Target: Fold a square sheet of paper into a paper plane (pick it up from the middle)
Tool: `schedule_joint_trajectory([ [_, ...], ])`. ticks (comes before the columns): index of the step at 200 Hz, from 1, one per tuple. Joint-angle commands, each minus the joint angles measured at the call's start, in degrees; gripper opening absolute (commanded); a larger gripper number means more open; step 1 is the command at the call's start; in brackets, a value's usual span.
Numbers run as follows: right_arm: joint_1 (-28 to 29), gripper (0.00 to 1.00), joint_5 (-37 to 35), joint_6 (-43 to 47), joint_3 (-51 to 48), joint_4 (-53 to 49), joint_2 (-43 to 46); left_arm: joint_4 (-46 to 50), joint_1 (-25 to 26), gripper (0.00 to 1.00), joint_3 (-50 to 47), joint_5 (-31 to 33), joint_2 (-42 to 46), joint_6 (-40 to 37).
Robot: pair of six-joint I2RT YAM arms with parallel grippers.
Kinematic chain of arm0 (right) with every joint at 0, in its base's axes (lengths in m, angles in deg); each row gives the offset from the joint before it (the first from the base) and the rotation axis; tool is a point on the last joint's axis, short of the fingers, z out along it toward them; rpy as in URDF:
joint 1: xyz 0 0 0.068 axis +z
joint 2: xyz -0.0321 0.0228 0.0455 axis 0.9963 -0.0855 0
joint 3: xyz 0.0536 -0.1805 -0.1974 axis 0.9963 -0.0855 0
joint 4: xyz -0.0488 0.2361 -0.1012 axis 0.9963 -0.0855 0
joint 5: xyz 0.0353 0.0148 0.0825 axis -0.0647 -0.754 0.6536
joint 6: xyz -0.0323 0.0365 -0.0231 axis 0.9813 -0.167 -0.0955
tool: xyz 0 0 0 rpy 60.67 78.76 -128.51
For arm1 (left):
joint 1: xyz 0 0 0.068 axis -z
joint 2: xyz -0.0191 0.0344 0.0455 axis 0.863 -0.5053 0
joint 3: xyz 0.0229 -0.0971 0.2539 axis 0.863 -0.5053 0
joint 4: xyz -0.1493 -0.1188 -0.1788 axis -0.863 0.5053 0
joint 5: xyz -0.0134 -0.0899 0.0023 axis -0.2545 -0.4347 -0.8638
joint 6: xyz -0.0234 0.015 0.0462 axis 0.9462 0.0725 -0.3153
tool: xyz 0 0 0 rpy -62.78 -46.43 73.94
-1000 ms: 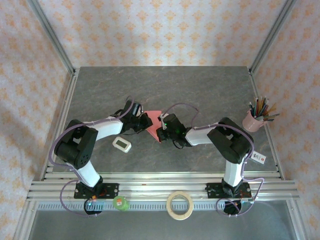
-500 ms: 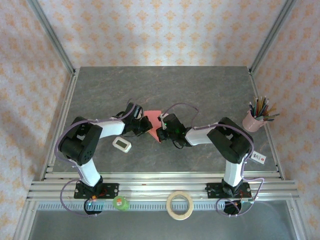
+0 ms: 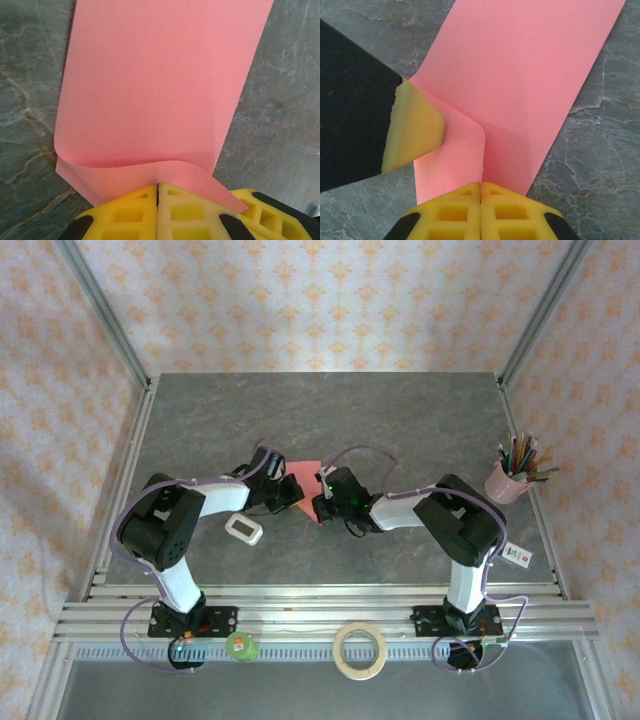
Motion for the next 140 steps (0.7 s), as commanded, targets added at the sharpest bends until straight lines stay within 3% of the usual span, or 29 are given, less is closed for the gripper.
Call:
schedule_joint_trajectory([
  [1,-0.44,0.08,-1.79,-0.43,0.26,-4.89,-2.46,0.24,0.41,0.07,-0.39,1.69,-1.2,-0.55],
  [75,-0.5,0.12,-1.24,-1.27,1.23,-5.22,-1.2,1.6,0.38,0.07,-0.94,3.79,-1.67,-1.07],
  [120,-1.28,0.35,-3.18,-5.38,1.84,-6.78,5.75,1.65,0.26,0.06,-1.46,4.86,-2.17,-0.92],
  [140,-1.9,0.38,-5.28,-6.76,2.49,-9.78,8.17,1.33,0.32,0.06,-1.54,4.84,-2.21,-0.75],
])
